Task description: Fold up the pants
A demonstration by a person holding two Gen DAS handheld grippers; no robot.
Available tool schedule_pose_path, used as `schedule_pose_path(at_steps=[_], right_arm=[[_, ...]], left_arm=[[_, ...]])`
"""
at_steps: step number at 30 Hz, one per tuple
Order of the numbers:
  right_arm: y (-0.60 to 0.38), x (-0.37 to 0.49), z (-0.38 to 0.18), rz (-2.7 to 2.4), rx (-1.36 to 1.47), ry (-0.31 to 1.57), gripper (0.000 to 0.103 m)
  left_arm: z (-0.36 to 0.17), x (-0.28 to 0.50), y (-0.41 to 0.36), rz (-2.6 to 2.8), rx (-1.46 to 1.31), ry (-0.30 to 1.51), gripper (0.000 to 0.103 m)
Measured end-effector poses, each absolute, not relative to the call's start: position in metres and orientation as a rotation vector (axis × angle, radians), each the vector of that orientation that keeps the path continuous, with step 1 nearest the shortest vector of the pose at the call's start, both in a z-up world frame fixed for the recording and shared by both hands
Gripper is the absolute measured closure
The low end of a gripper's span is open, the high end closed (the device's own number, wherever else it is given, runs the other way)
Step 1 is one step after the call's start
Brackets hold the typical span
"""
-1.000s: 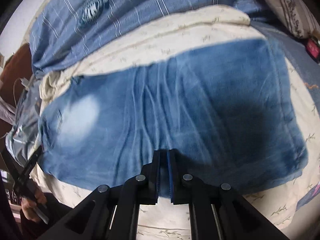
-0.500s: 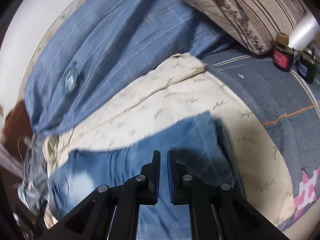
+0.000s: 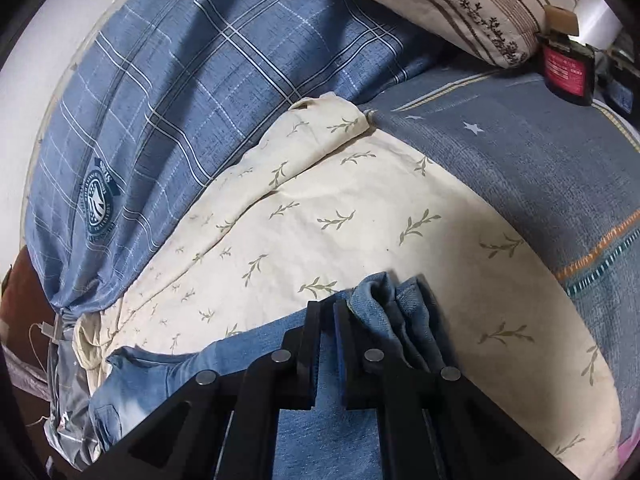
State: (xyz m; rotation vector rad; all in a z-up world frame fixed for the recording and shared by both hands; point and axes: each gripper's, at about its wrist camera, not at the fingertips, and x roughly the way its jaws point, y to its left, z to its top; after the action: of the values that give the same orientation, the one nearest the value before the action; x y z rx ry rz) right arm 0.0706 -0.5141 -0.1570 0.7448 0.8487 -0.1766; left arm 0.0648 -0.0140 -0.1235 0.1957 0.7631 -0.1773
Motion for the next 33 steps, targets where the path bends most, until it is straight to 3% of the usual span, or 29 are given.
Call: schedule_pose_path(at_steps=[11,22,33], right_arm=[[-0.444,0.061,-0.118,0.052,0.627,0.758,0.093],[-0.377,0.105,-0.157,0.036,0.496,0.976,0.092],[-0.388,0.071,-0.132,0.072,0.504,0.862,0.094]], left_arm=[[-0.113,0.052,-0.010,-0.224,0.152,0.711,0.010],[-0.116,0.050,-0.018,-0.240,0.211,0.725,0.010],[-0.122,0.055,-0.011,-0.244,0.181,0.761,0.010]])
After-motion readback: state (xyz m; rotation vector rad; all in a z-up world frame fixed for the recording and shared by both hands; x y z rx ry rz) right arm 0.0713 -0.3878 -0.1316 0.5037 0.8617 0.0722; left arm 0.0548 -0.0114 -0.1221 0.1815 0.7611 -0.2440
